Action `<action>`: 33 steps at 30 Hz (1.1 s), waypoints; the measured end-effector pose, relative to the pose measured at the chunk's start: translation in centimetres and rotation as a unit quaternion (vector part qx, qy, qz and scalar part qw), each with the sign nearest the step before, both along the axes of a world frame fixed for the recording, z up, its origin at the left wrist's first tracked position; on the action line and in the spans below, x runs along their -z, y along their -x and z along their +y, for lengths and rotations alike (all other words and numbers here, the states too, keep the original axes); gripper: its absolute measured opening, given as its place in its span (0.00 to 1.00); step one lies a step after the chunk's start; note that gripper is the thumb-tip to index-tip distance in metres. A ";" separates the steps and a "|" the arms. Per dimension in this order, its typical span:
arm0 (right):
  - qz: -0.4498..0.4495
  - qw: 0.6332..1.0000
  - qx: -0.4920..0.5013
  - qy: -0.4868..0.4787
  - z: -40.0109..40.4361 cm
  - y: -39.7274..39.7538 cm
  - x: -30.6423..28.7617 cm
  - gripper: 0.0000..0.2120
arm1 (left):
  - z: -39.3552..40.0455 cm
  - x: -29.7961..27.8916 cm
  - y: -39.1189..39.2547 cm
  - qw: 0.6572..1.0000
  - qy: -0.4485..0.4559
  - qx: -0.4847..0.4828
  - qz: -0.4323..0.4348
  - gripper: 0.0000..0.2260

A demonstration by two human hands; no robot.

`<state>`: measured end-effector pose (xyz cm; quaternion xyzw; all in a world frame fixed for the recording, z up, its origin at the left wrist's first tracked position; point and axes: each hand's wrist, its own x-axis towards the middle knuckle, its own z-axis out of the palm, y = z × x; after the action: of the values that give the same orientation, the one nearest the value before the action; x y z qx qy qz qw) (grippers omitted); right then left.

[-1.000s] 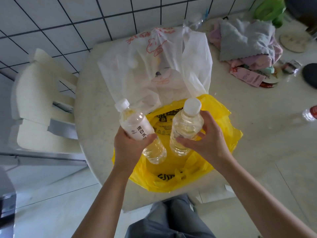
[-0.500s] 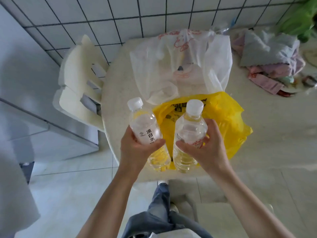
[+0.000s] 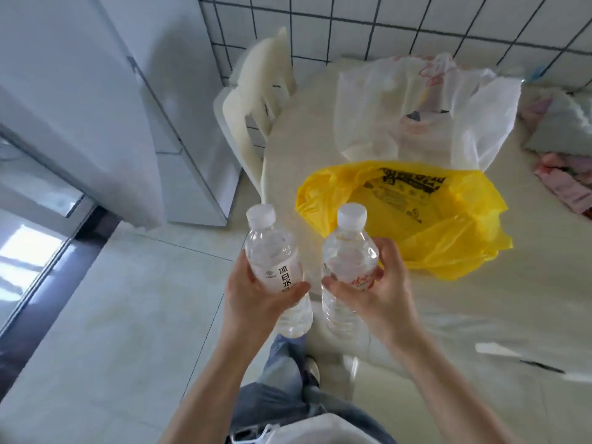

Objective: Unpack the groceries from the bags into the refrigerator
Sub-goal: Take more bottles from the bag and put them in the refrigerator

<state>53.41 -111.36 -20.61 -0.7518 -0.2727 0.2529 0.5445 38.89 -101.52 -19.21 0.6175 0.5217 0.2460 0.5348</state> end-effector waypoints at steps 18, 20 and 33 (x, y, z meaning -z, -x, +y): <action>-0.051 0.932 -0.352 0.074 8.9 23.9 0.0 0.33 | -0.2 2.3 27.1 0.965 -0.013 -0.260 0.043 0.28; -0.041 0.925 -0.370 0.077 10.4 27.4 0.0 0.33 | 0.5 2.6 30.8 0.960 -0.008 -0.277 0.046 0.28; 0.002 0.917 -0.394 0.067 20.6 41.8 -0.5 0.33 | 8.8 2.5 45.4 0.947 -0.012 -0.316 0.057 0.28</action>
<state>11.61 -90.80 -20.11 -0.6180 -0.5277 0.4663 0.3495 -6.48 -92.68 -21.74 0.4405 0.7167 0.3732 0.3913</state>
